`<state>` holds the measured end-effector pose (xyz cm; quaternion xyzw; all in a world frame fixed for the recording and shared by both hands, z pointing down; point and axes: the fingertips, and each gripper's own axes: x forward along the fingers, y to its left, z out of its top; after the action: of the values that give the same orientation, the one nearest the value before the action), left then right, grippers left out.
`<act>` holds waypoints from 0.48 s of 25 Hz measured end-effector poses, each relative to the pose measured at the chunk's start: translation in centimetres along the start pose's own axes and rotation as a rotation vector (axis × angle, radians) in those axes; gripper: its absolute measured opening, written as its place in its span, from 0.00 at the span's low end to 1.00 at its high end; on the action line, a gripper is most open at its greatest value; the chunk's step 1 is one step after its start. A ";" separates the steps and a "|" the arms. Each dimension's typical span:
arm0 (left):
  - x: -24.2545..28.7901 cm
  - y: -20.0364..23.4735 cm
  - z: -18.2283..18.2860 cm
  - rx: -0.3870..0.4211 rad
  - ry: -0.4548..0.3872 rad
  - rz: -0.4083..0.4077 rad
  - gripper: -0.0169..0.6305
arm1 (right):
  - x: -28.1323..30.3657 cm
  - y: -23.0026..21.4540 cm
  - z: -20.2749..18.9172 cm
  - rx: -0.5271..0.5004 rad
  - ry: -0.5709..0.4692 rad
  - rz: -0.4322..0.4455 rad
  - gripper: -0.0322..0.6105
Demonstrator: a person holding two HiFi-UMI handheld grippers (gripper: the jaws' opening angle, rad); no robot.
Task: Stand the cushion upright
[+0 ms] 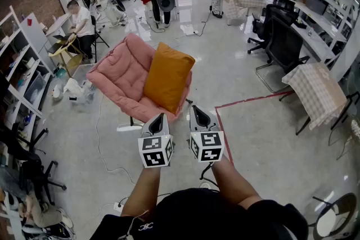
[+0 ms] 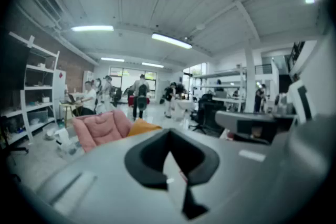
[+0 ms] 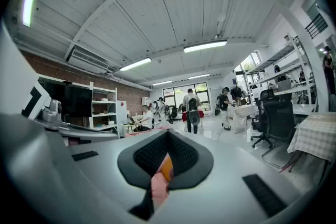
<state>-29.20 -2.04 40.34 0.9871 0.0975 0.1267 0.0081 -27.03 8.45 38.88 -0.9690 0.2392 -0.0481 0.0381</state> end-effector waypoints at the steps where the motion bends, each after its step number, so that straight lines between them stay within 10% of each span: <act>1: 0.2 -0.1 0.1 0.008 -0.002 0.000 0.02 | 0.1 0.0 0.1 -0.005 0.000 0.004 0.04; 12: 1.9 -2.8 0.2 0.008 0.021 -0.009 0.02 | 0.2 -2.5 -0.2 -0.005 0.016 0.000 0.05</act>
<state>-27.84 1.04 40.56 0.9853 0.1027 0.1367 0.0040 -25.79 10.53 39.35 -0.9687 0.2395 -0.0553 0.0337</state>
